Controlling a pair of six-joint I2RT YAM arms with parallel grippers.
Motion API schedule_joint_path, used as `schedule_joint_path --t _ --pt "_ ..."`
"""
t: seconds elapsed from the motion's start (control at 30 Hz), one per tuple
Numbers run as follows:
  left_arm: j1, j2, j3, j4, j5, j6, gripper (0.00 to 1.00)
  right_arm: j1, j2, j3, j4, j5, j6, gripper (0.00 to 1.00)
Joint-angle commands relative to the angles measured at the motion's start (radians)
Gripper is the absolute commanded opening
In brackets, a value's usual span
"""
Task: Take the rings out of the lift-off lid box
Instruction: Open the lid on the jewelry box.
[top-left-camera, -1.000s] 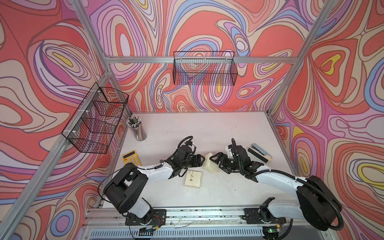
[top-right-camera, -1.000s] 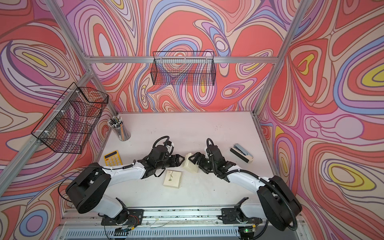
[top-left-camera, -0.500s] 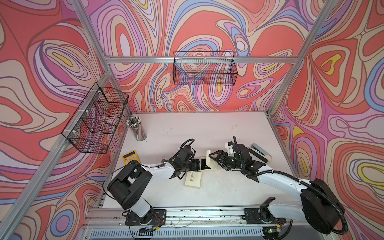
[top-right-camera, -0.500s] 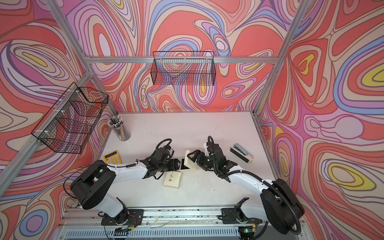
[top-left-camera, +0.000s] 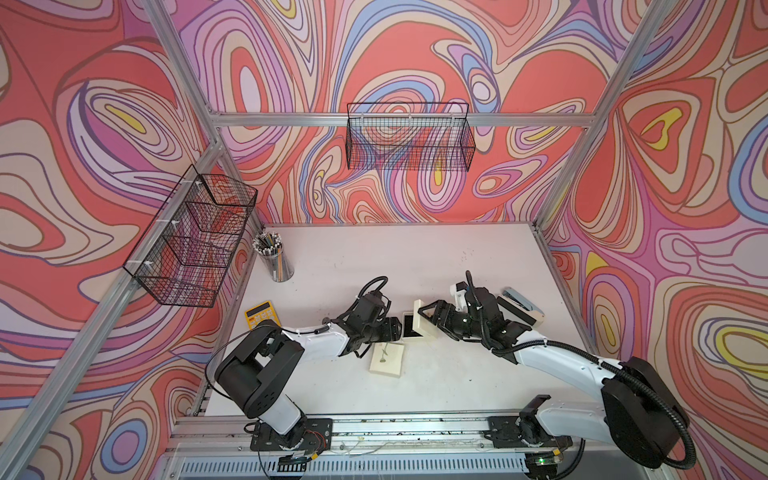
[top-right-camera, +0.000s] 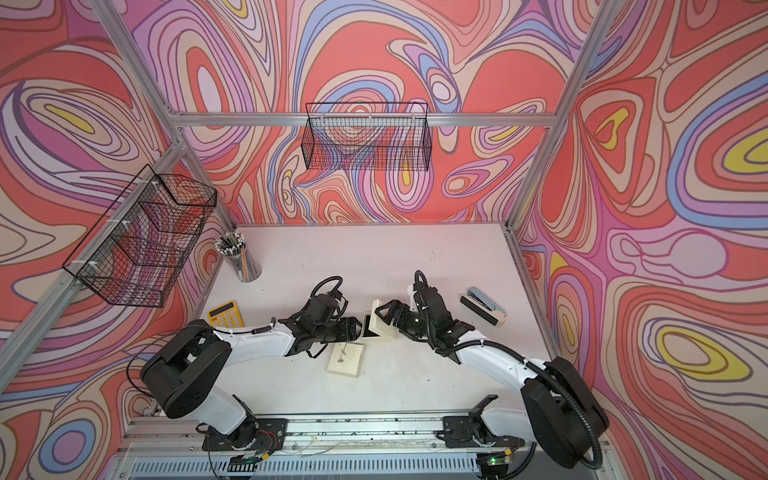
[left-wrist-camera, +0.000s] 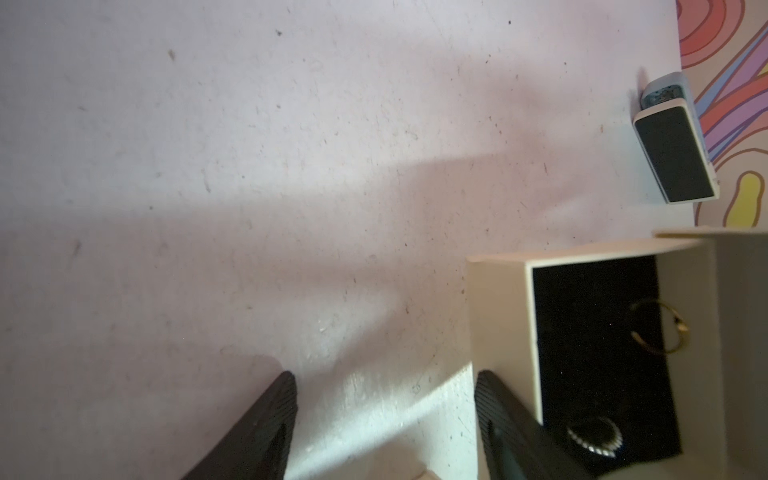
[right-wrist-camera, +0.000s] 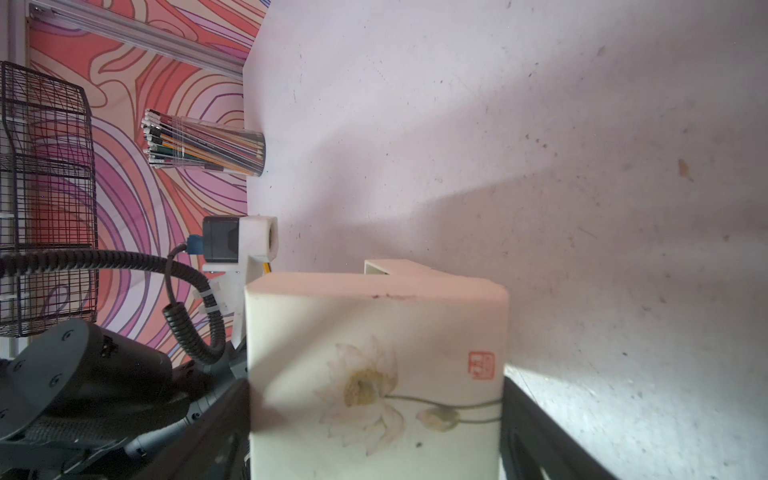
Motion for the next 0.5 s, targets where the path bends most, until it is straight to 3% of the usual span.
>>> schedule_joint_path --t 0.0,0.47 --pt "0.002 -0.013 0.028 0.017 0.053 -0.008 0.73 0.001 0.012 -0.015 0.04 0.007 0.0 0.78" --pt "0.061 -0.046 -0.003 0.028 0.093 -0.044 0.71 -0.004 0.026 -0.028 0.059 0.012 0.0 0.77"
